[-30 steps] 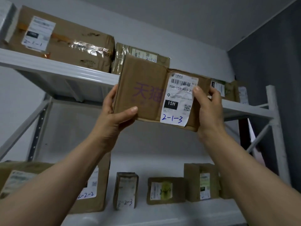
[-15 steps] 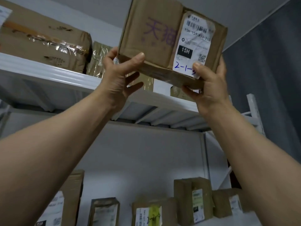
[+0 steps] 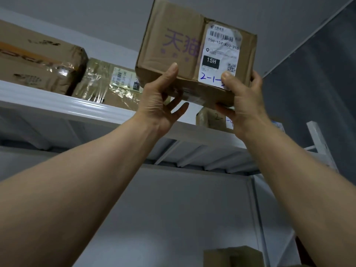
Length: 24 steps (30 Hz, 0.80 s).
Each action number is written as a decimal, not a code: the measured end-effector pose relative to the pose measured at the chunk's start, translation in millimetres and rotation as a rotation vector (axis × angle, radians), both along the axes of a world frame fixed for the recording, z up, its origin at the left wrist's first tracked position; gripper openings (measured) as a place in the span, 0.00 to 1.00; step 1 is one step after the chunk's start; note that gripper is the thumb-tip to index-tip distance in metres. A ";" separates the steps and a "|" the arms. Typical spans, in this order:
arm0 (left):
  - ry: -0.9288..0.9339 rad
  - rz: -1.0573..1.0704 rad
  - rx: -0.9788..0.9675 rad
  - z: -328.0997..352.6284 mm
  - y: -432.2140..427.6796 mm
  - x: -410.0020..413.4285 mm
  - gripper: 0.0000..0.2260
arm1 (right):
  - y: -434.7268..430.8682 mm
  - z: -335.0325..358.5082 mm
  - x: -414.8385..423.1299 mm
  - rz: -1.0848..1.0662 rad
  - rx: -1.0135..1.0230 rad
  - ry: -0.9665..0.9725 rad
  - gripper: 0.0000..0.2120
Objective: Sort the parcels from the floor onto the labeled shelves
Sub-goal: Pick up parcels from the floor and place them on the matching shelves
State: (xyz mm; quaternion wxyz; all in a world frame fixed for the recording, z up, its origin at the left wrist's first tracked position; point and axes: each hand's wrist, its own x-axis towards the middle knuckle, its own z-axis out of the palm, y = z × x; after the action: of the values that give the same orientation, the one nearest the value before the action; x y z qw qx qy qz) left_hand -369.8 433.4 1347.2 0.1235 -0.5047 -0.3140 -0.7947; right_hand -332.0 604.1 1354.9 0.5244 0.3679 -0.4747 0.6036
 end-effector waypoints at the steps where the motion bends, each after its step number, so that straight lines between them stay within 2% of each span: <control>1: 0.003 -0.006 0.007 2.6 8.8 -4.2 0.15 | 7.1 2.5 -3.7 0.001 0.016 -0.005 0.27; 3: 0.027 -0.023 0.035 9.5 22.2 -12.6 0.16 | 20.9 7.6 -11.5 0.050 0.045 -0.001 0.26; 5: 0.053 -0.027 0.086 18.4 29.3 -19.9 0.16 | 34.7 11.9 -21.2 0.219 0.030 -0.031 0.25; 8: 0.069 -0.019 0.160 33.1 33.9 -27.6 0.18 | 49.8 15.4 -42.8 0.396 -0.052 -0.182 0.21; 12: 0.112 0.026 0.207 49.1 44.1 -33.4 0.17 | 45.1 22.3 -73.5 0.242 0.103 -0.365 0.04; 13: 0.126 0.050 0.207 51.9 47.0 -34.4 0.16 | 40.1 26.3 -79.4 0.216 0.136 -0.409 0.03; 15: 0.160 0.086 0.212 57.1 51.9 -36.6 0.14 | 31.4 36.9 -91.7 0.118 0.195 -0.473 0.03; 17: 0.197 0.101 0.213 61.8 54.5 -38.9 0.15 | 22.6 46.6 -99.3 0.006 0.256 -0.499 0.18; 19: 0.230 0.099 0.210 65.7 55.4 -41.9 0.18 | 15.1 57.9 -104.8 -0.037 0.294 -0.513 0.26; 24: 0.290 0.141 0.179 61.9 60.6 -52.9 0.17 | 14.7 69.1 -110.3 -0.080 0.334 -0.512 0.26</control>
State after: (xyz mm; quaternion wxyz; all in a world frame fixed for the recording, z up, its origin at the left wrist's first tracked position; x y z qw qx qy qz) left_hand -422.7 494.0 1409.1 0.2672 -0.5778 -0.2554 -0.7277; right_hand -442.3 618.7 1424.0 0.3434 0.2657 -0.6982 0.5692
